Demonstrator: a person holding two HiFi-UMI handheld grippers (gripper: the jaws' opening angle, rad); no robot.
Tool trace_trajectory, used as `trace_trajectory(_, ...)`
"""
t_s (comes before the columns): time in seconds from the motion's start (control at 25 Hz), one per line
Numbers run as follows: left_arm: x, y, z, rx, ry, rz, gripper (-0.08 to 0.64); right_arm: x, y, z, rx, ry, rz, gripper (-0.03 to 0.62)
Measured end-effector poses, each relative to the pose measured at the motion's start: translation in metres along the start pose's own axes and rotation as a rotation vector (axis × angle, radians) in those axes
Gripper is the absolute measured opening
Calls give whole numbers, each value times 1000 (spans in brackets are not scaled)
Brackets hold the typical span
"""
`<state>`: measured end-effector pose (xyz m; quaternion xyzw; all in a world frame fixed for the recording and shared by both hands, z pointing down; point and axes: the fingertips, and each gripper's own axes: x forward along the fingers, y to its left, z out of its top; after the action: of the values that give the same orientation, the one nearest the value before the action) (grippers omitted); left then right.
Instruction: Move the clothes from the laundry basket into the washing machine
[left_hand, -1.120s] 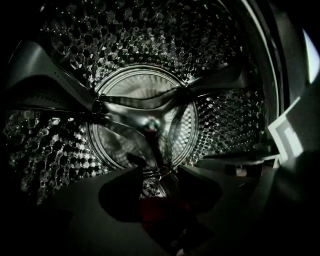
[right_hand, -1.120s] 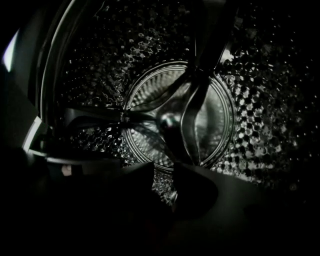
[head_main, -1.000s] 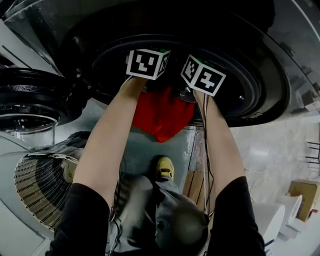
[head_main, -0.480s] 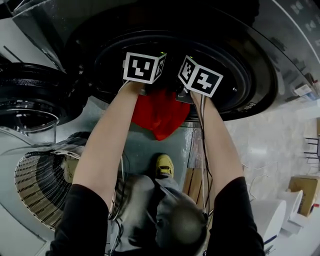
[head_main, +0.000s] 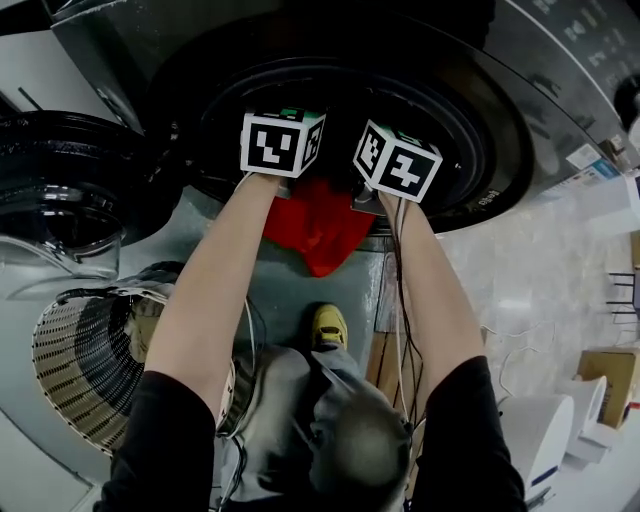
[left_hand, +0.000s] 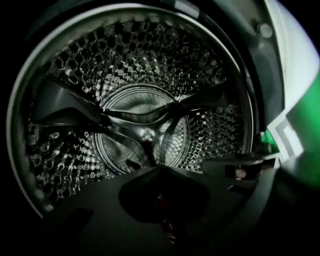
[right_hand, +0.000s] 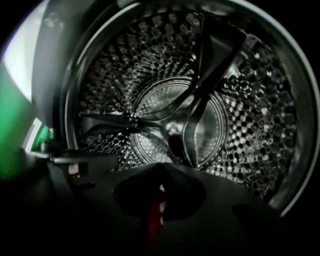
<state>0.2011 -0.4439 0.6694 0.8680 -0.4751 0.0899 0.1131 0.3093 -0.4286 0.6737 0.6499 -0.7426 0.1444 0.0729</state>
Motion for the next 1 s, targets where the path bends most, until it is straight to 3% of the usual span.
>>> trace_trajectory(0.16, -14, -6, 4, -17, -26, -5, 12, -15, 7, 4, -35, -20, 17, 4)
trace_trajectory(0.36, -33, -17, 11, 31, -61, -23, 12, -35, 18, 10, -67, -59, 36, 3)
trace_trajectory(0.52, -50, -21, 13, 10, -86, -32, 12, -54, 24, 14, -70, -79, 43, 5)
trace_trajectory(1.0, -107, -35, 28, 54, -128, -56, 12, -119, 45, 20, -106, -127, 86, 5)
